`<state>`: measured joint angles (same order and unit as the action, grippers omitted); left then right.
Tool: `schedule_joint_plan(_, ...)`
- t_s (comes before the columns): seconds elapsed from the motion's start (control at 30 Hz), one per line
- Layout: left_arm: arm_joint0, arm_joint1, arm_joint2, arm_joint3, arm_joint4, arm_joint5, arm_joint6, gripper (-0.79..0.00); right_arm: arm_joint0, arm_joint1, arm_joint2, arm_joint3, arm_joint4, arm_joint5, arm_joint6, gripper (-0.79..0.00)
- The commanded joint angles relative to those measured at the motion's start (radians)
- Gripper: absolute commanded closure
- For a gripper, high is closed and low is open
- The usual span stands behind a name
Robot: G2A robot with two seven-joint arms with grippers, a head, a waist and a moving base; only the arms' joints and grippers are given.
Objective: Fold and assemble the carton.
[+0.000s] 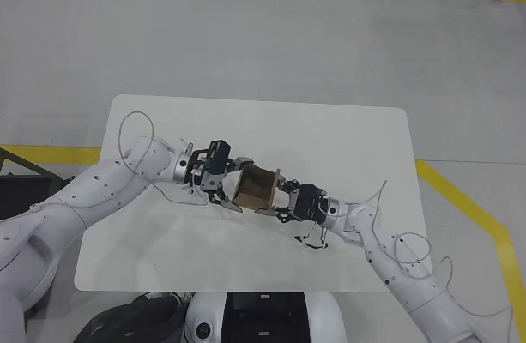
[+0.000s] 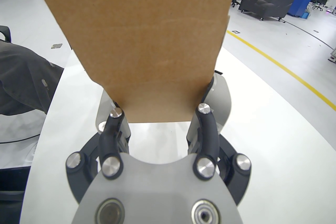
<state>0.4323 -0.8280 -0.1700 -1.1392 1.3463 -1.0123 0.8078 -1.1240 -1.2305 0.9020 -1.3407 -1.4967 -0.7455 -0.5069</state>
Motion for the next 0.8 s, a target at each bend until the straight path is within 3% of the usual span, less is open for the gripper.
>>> schedule_joint_plan(0.0,0.000,0.003,0.000,0.002,-0.018,0.000,0.000,-0.785,0.001,0.000,-0.001,0.004,0.004,-0.003,-0.012,-0.397)
schedule_joint_plan(0.5,0.019,0.029,0.000,-0.032,-0.055,0.000,0.000,-0.782,0.019,-0.009,-0.027,0.024,0.013,0.002,-0.047,-0.397)
schedule_joint_plan(0.77,0.023,0.042,0.000,-0.044,-0.051,0.000,0.000,-0.517,0.027,-0.012,-0.035,0.035,0.013,0.005,-0.042,-0.428)
